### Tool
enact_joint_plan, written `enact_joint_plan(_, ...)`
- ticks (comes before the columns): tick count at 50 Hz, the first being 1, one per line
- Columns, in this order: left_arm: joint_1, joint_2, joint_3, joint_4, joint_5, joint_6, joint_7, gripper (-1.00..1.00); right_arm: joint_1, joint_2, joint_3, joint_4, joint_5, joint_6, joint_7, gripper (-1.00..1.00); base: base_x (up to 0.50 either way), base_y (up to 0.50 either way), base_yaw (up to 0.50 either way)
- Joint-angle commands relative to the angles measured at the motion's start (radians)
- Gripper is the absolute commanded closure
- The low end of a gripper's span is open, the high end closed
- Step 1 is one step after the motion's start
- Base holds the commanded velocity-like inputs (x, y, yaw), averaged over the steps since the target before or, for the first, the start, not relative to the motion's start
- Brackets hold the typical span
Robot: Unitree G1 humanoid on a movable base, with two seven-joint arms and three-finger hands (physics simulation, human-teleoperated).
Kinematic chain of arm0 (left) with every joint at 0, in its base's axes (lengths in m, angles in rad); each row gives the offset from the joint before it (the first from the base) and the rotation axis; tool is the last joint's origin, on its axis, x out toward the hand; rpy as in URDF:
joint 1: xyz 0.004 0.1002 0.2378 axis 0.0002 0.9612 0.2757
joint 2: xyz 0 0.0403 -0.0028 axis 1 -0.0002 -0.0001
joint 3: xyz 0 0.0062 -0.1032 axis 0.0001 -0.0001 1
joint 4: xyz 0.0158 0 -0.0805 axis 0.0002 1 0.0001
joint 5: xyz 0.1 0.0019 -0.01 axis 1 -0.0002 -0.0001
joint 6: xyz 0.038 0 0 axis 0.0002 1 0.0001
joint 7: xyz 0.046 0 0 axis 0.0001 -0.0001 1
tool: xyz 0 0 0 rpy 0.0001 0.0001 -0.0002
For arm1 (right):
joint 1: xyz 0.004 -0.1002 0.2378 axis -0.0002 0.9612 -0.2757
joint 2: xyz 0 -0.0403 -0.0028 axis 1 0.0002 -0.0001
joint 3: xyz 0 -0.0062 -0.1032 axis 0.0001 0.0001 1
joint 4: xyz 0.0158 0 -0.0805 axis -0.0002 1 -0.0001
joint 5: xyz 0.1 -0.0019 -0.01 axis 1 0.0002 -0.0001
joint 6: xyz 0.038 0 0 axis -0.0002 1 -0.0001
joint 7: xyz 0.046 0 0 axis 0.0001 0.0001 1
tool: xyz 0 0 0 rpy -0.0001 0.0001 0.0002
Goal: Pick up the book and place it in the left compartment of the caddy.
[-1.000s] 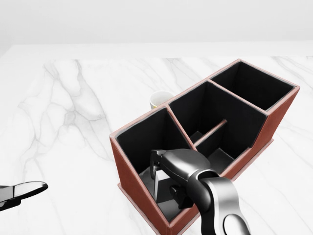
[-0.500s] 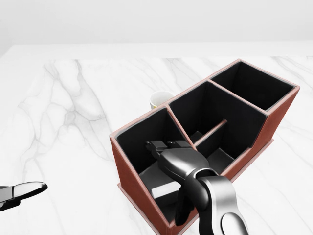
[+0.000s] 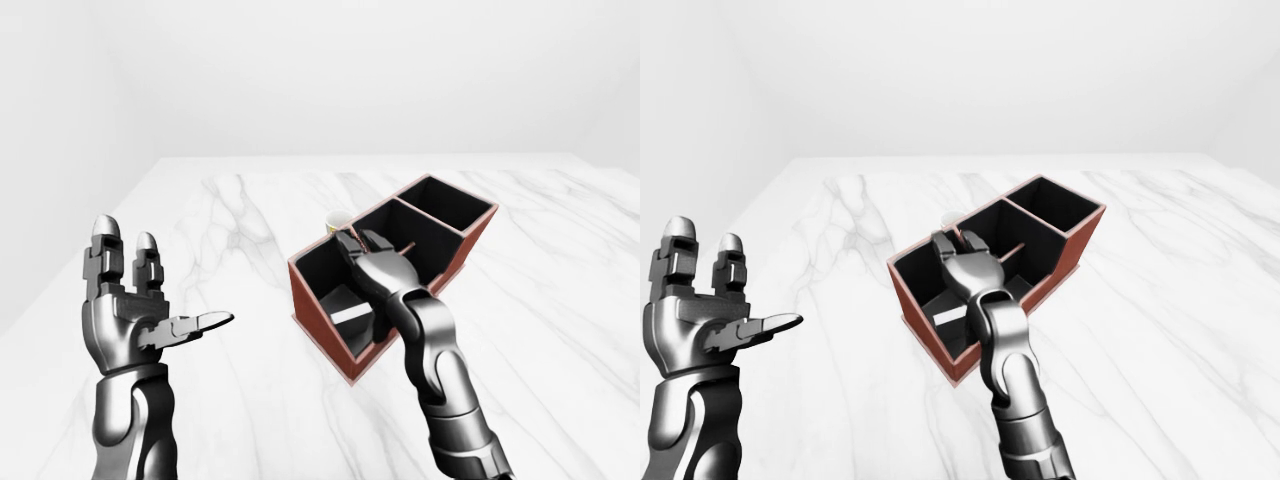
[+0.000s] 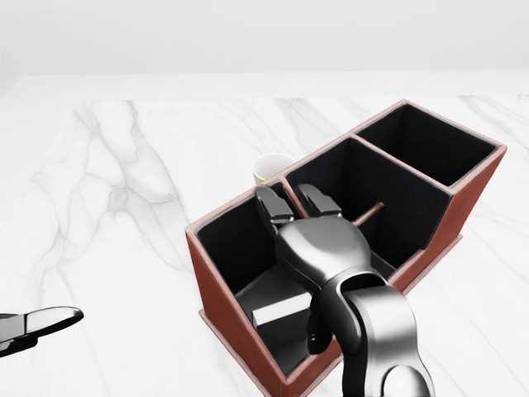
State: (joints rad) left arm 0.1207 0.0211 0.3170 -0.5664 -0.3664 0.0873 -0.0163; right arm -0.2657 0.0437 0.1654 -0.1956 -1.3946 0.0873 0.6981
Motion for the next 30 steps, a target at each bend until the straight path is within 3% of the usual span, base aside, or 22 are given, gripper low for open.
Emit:
enact_joint_plan(1,0.0,0.0,-0.002,-0.005,-0.001,0.0,0.002,-1.0,0.007,0.043,-0.019,-0.244,-0.201,0.0,0.0,-1.0,0.0,0.0,0.0)
enact_joint_plan(7,-0.001,0.0,0.002,-0.004,-0.003,0.0,-0.001,-1.0,-0.014,0.12,-0.026,-0.435,-0.35,0.0,0.0,-1.0,0.0,0.0,0.0)
enact_joint_plan(9,-0.002,0.001,0.0,-0.002,-0.002,0.0,0.0,-1.0,-0.001,0.19,-0.048,-0.475,-0.365,0.0,0.0,-1.0,0.0,0.0,0.0)
enact_joint_plan(10,0.0,0.0,0.0,-0.006,-0.003,0.0,0.0,-1.0,0.021,0.271,-0.059,-0.526,-0.379,0.0,0.0,-1.0,0.0,0.0,0.0)
enact_joint_plan(11,0.002,-0.001,0.0,-0.007,-0.004,0.0,-0.002,-1.0,0.039,0.305,-0.079,-0.559,-0.4,0.0,0.0,-1.0,0.0,0.0,0.0)
enact_joint_plan(19,0.004,-0.001,0.001,-0.01,-0.003,0.0,-0.003,-1.0,0.058,0.305,-0.151,-0.789,-0.575,-0.003,0.0,-1.0,0.0,0.0,0.0)
enact_joint_plan(22,0.005,-0.001,0.001,-0.014,-0.006,0.0,-0.005,-1.0,0.091,0.305,-0.104,-0.844,-0.577,-0.052,0.0,-1.0,0.0,0.0,0.0)
enact_joint_plan(25,0.009,-0.003,0.0,-0.02,-0.004,0.0,-0.007,-1.0,0.117,0.305,-0.018,-0.852,-0.578,0.0,0.0,-1.0,0.0,0.0,0.0)
enact_joint_plan(30,0.006,-0.003,0.002,-0.016,-0.003,0.0,-0.008,-1.0,0.123,0.305,0.083,-0.852,-0.509,0.0,0.0,-1.0,0.0,0.0,0.0)
